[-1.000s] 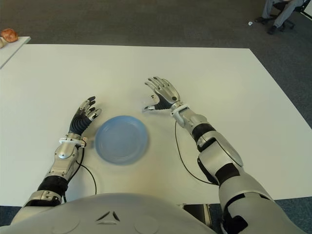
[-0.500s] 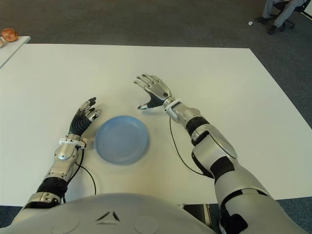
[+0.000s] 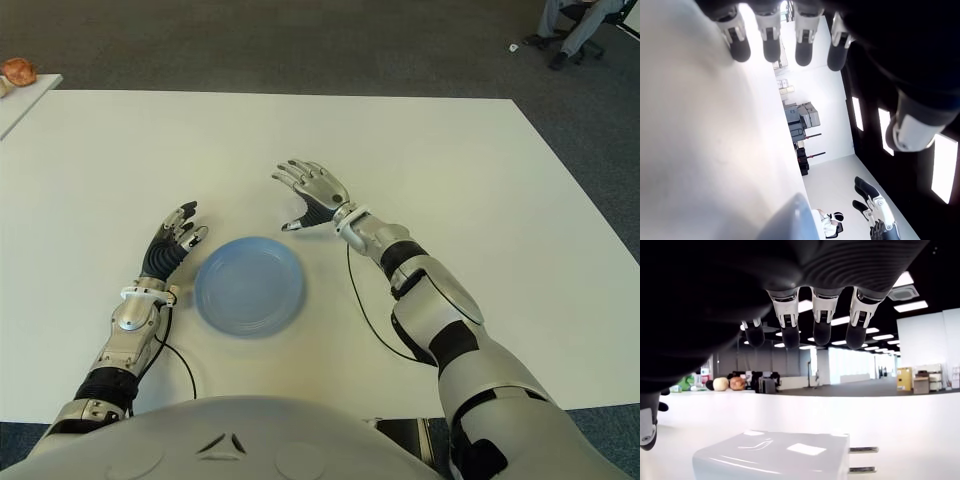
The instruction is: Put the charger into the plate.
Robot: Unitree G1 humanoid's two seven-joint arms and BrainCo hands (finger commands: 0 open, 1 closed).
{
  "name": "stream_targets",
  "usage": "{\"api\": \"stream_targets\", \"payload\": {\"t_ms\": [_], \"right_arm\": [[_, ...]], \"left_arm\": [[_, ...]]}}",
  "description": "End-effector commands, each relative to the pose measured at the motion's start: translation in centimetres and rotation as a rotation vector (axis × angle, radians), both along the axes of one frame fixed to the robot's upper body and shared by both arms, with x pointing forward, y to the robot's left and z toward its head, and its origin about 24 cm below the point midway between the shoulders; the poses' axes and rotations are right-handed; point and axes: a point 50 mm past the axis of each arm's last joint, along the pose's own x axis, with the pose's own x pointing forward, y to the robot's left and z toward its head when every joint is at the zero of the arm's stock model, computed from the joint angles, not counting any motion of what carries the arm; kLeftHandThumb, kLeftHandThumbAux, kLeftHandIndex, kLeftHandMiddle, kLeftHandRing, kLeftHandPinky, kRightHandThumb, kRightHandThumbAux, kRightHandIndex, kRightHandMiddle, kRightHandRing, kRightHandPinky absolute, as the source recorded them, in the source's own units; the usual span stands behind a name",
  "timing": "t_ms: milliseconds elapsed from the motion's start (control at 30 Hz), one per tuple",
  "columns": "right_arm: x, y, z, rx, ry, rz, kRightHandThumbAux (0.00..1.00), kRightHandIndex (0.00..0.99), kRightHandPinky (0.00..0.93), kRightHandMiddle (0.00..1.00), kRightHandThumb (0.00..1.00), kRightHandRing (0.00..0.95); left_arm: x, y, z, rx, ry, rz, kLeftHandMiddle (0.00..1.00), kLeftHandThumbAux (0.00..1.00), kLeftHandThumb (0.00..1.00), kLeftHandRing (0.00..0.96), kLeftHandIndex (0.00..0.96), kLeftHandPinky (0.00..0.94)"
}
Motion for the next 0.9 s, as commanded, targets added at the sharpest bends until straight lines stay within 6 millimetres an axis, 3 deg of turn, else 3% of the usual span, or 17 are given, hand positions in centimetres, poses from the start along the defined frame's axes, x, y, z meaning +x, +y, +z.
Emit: {"api": "stream_targets", "payload": {"t_ms": [33, 900], "right_arm": [[-0.1, 0.3, -0.2, -0.019, 0.031, 0.027, 0.483, 0.027, 0.044, 0.016, 0.249, 0.008], [-1.2, -0.5, -2.2, -0.112, 0.127, 0.049, 0.471, 0.0, 0.033, 0.0, 0.172, 0.0]], "left_arm": [[-2.8, -0.2, -3.2, -0.015, 0.192, 0.025, 0.096, 0.526, 0.0, 0.057, 0.154, 0.03], [-4.0, 0.7, -2.9, -0.024, 0.205, 0.041, 0.086, 0.56, 0.0, 0.053, 0.14, 0.023]]}}
